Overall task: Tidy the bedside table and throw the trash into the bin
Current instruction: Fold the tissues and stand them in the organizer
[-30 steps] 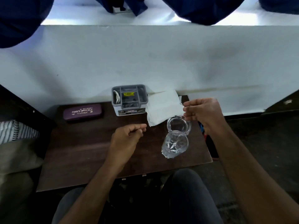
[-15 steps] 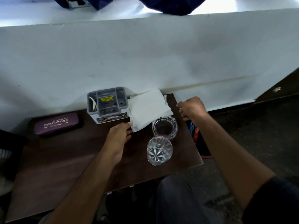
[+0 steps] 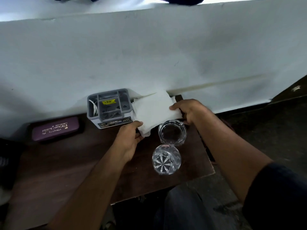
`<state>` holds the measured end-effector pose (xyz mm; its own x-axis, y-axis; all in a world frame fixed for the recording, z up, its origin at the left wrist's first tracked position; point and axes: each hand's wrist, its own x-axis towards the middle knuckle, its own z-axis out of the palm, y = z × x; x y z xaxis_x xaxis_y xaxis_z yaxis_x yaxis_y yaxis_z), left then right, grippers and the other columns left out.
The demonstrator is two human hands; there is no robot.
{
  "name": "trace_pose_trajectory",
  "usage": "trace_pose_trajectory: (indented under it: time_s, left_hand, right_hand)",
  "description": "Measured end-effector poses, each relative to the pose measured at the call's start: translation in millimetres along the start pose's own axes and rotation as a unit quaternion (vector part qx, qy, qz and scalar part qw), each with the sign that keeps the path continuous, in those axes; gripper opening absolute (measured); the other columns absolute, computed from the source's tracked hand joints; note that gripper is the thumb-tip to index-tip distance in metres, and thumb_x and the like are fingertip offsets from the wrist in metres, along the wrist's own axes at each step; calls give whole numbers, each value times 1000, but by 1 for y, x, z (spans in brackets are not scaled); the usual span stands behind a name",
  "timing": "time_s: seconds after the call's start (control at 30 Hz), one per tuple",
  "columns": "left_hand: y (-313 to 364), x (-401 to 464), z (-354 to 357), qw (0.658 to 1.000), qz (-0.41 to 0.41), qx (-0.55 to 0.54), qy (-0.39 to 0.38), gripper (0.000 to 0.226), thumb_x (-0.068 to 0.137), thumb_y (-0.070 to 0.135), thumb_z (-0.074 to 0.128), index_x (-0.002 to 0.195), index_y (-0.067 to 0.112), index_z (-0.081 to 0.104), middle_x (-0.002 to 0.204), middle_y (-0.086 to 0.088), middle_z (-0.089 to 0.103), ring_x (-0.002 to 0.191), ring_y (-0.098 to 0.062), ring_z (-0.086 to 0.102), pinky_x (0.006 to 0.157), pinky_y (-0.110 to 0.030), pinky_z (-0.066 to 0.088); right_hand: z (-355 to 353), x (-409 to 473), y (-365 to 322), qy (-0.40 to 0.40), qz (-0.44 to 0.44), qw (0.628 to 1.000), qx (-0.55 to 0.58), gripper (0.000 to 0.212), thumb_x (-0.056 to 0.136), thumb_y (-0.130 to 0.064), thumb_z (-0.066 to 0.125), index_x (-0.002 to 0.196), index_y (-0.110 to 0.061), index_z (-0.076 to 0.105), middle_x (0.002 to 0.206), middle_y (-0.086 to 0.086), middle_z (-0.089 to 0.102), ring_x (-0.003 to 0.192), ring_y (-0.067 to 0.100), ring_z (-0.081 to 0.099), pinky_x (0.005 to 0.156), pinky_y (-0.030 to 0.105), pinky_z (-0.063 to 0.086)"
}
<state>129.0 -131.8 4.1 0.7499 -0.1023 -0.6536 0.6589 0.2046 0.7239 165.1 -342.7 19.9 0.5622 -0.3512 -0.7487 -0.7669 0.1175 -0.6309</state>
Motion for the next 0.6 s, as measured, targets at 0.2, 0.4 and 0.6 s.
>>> trace_pose_trajectory:
  time_s: [0.2,0.4,0.6]
  left_hand:
    - [6,-19,-9,996,63,62,-16,35,94,24,61,127,11,61,120,-3,67,109,-23,66,90,-35,53]
    - [14,-59,-11,995,46,-23,-90,84,75,55,70,145,16,45,138,-11,55,125,-24,57,110,-38,42]
    - [41,-81,-29,975,0,-165,-150,91,76,62,64,146,6,46,144,-12,54,132,-27,51,117,-42,36]
  right_hand:
    - [-12,-37,-20,-25,-52,990,126,18,76,0,69,90,-10,64,92,11,67,78,29,66,76,41,58]
    - [-6,-111,-26,-108,-103,969,198,43,77,-1,70,119,3,66,104,18,70,88,33,68,73,40,58]
    - [9,-167,-24,-278,-112,925,235,50,76,-9,71,125,0,66,124,18,71,115,32,69,102,48,52]
